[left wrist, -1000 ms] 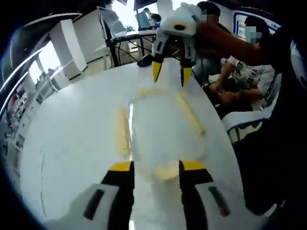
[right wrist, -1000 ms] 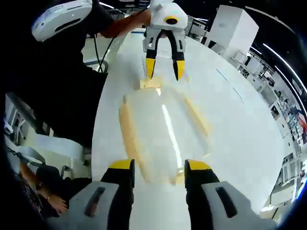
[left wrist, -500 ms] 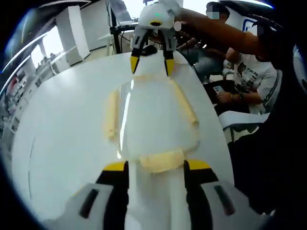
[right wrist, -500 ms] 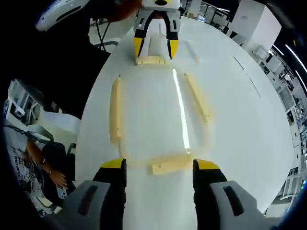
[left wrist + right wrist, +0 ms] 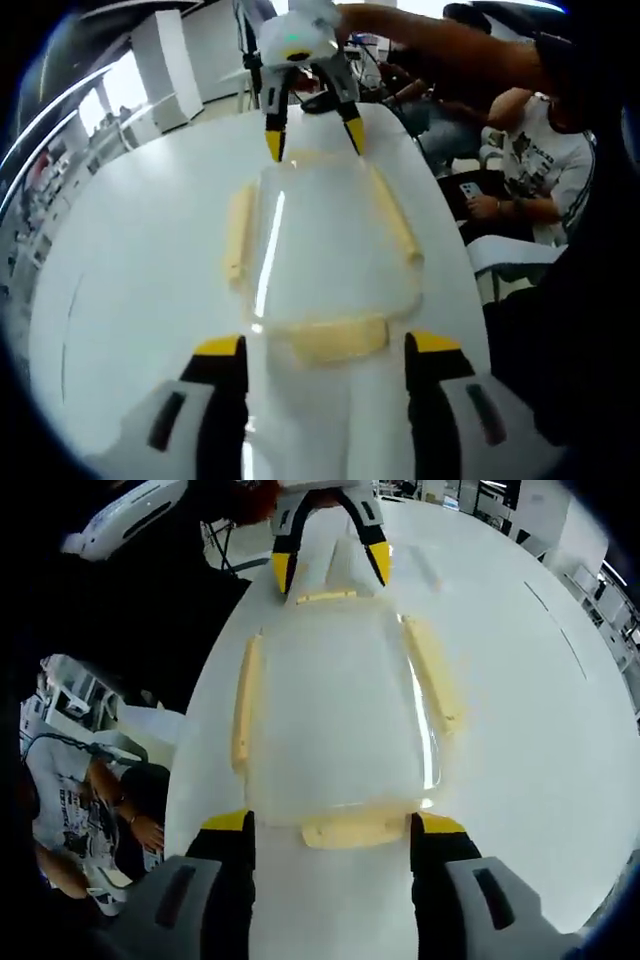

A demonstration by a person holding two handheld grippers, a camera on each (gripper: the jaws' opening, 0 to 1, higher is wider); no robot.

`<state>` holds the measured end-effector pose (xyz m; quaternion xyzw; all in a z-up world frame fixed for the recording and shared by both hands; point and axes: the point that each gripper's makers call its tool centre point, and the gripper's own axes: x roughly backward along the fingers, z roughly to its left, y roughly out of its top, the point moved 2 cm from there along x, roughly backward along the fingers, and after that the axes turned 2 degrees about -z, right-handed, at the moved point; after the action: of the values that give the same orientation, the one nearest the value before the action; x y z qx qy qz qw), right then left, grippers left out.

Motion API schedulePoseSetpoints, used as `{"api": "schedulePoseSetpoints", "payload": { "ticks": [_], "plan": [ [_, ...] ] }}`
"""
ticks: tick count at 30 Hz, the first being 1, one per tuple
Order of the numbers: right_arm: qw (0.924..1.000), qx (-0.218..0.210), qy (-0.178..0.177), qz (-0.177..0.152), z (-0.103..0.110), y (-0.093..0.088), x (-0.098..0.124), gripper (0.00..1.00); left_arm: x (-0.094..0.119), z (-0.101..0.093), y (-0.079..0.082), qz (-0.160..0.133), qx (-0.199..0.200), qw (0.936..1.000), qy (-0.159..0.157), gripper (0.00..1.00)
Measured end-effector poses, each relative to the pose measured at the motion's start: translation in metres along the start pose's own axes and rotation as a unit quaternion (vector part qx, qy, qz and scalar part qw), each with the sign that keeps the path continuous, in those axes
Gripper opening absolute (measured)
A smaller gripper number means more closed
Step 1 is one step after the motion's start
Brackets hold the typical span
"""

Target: Snap each plastic latch of the storage box into its locked position after aligning the lid with the box until every specified latch is closed and the lid sits flush.

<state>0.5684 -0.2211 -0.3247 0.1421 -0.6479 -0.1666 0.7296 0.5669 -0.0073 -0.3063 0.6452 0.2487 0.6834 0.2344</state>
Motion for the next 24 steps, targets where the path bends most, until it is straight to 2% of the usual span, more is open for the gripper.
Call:
{"api": "schedulePoseSetpoints", "payload": {
  "ticks": [6, 13, 18, 20, 22, 23, 24],
  "plan": [
    [0.9996, 0.026, 0.009, 0.003, 0.000, -0.002, 0.001, 0.64, -0.002, -0.004, 0.000, -0.012, 0.004, 0.9998, 0.016, 0.76],
    [0.9989, 0.045, -0.006, 0.014, -0.003, -0.005, 0.000, 0.61, -0.004, -0.003, 0.000, -0.007, -0.013, 0.9982, 0.058, 0.68],
    [0.9984, 0.052, -0.017, 0.017, -0.003, -0.005, -0.001, 0.60, -0.001, -0.004, 0.002, -0.013, -0.023, 0.9968, 0.075, 0.64],
    [0.9978, 0.057, -0.026, 0.018, -0.006, -0.006, -0.001, 0.58, 0.001, -0.006, 0.004, -0.012, -0.029, 0.9965, 0.078, 0.59],
    [0.9978, 0.056, -0.030, 0.017, -0.006, -0.005, -0.002, 0.58, -0.004, -0.021, 0.004, -0.013, -0.018, 0.9990, 0.040, 0.47],
    [0.9979, 0.055, -0.031, 0.016, -0.006, -0.005, -0.002, 0.58, -0.007, -0.025, 0.004, -0.016, -0.011, 0.9993, 0.031, 0.46],
    [0.9971, 0.065, -0.031, 0.026, -0.007, -0.008, -0.001, 0.57, -0.010, -0.024, 0.009, -0.031, -0.016, 0.9988, 0.036, 0.46]
  ]
}}
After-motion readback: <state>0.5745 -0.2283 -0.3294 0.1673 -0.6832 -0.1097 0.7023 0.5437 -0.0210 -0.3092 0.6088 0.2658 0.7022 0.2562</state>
